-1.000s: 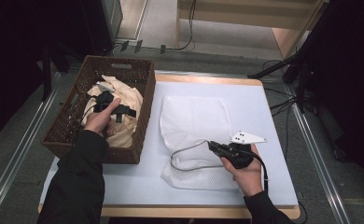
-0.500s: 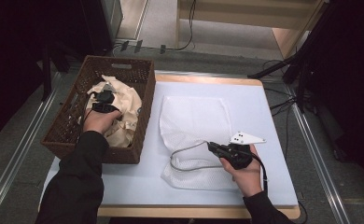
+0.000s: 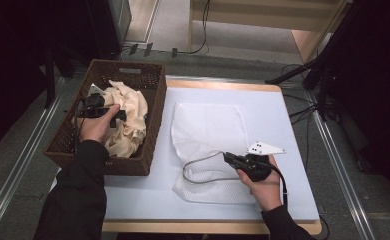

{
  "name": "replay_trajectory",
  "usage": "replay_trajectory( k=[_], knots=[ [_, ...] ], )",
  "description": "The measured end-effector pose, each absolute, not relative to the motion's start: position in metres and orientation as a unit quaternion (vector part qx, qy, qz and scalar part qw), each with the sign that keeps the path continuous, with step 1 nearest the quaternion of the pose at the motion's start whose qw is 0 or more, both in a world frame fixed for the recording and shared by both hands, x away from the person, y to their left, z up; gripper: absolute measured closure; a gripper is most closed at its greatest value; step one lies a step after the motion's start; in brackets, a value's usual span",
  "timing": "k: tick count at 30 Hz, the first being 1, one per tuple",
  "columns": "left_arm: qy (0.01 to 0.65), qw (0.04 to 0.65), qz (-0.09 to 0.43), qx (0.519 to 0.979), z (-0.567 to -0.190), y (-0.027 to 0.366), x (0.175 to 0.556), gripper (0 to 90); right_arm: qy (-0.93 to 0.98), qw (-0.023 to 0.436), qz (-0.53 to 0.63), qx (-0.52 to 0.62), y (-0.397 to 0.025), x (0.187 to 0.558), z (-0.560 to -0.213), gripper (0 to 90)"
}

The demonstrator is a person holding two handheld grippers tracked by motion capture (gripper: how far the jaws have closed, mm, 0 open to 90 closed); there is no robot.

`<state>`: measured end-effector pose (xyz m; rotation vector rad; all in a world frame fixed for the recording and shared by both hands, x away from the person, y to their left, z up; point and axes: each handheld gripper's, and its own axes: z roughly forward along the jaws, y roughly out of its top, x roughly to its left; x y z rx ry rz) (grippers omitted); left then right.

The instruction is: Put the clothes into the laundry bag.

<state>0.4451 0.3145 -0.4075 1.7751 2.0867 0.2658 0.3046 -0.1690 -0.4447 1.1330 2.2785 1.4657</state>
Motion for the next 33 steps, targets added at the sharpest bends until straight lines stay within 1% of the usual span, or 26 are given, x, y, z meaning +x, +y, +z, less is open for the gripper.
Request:
replay_trajectory(
  k=[2,4,5,6,7,9,11,12,13,16,17,18,19,22,26,28,29,31,32,33],
  knots=[
    [0.755,0.178,0.096,0.624,-0.41,0.316,0.445,0.0,0.771,0.103,0.497,0.384,-0.17,0.305,-0.445,87.8],
    [0.757,0.182,0.058,0.625,-0.417,0.315,0.447,0.0,0.771,0.103,0.497,0.384,-0.17,0.305,-0.445,87.7],
    [0.747,0.195,0.023,0.635,-0.422,0.314,0.447,0.0,0.771,0.102,0.497,0.384,-0.17,0.305,-0.446,87.7],
    [0.739,0.203,0.0,0.642,-0.425,0.311,0.448,0.0,0.772,0.102,0.496,0.385,-0.17,0.305,-0.446,87.8],
    [0.733,0.211,-0.004,0.647,-0.423,0.308,0.449,0.0,0.772,0.102,0.496,0.384,-0.17,0.305,-0.446,87.8],
    [0.723,0.259,-0.046,0.639,-0.423,0.306,0.449,0.0,0.773,0.102,0.495,0.383,-0.169,0.306,-0.447,87.7],
    [0.706,0.29,-0.058,0.644,-0.422,0.299,0.45,0.0,0.774,0.101,0.495,0.383,-0.169,0.305,-0.447,87.8],
    [0.698,0.294,-0.065,0.649,-0.421,0.296,0.451,0.0,0.774,0.1,0.495,0.383,-0.169,0.305,-0.447,87.7],
    [0.692,0.292,-0.063,0.657,-0.421,0.292,0.452,0.0,0.773,0.099,0.495,0.384,-0.168,0.305,-0.447,87.8],
    [0.676,0.26,-0.03,0.689,-0.42,0.278,0.455,0.0,0.775,0.101,0.493,0.382,-0.167,0.306,-0.448,87.7],
    [0.676,0.241,-0.01,0.696,-0.421,0.274,0.456,0.0,0.775,0.101,0.493,0.382,-0.167,0.306,-0.449,87.7],
    [0.679,0.208,0.02,0.704,-0.424,0.27,0.458,0.0,0.776,0.1,0.492,0.382,-0.166,0.306,-0.449,87.8],
    [0.679,0.177,0.036,0.712,-0.427,0.268,0.459,0.0,0.776,0.1,0.492,0.382,-0.166,0.305,-0.449,87.7],
    [0.669,0.159,0.061,0.724,-0.43,0.262,0.459,0.0,0.777,0.101,0.49,0.382,-0.166,0.306,-0.45,87.8],
    [0.629,0.122,0.11,0.76,-0.437,0.249,0.456,0.0,0.778,0.101,0.489,0.382,-0.166,0.305,-0.45,87.8],
    [0.624,0.122,0.114,0.763,-0.437,0.245,0.454,0.0,0.778,0.1,0.489,0.382,-0.165,0.305,-0.45,87.8],
    [0.622,0.121,0.112,0.765,-0.436,0.244,0.454,4.8,0.778,0.101,0.489,0.381,-0.165,0.305,-0.45,87.8],
    [0.619,0.112,0.118,0.768,-0.434,0.24,0.453,8.9,0.778,0.102,0.489,0.381,-0.165,0.305,-0.45,87.8],
    [0.609,0.116,0.118,0.776,-0.431,0.237,0.452,13.0,0.779,0.102,0.488,0.381,-0.165,0.305,-0.45,87.8],
    [0.601,0.116,0.123,0.781,-0.429,0.234,0.451,22.6,0.778,0.102,0.489,0.381,-0.165,0.305,-0.45,87.8]
  ],
)
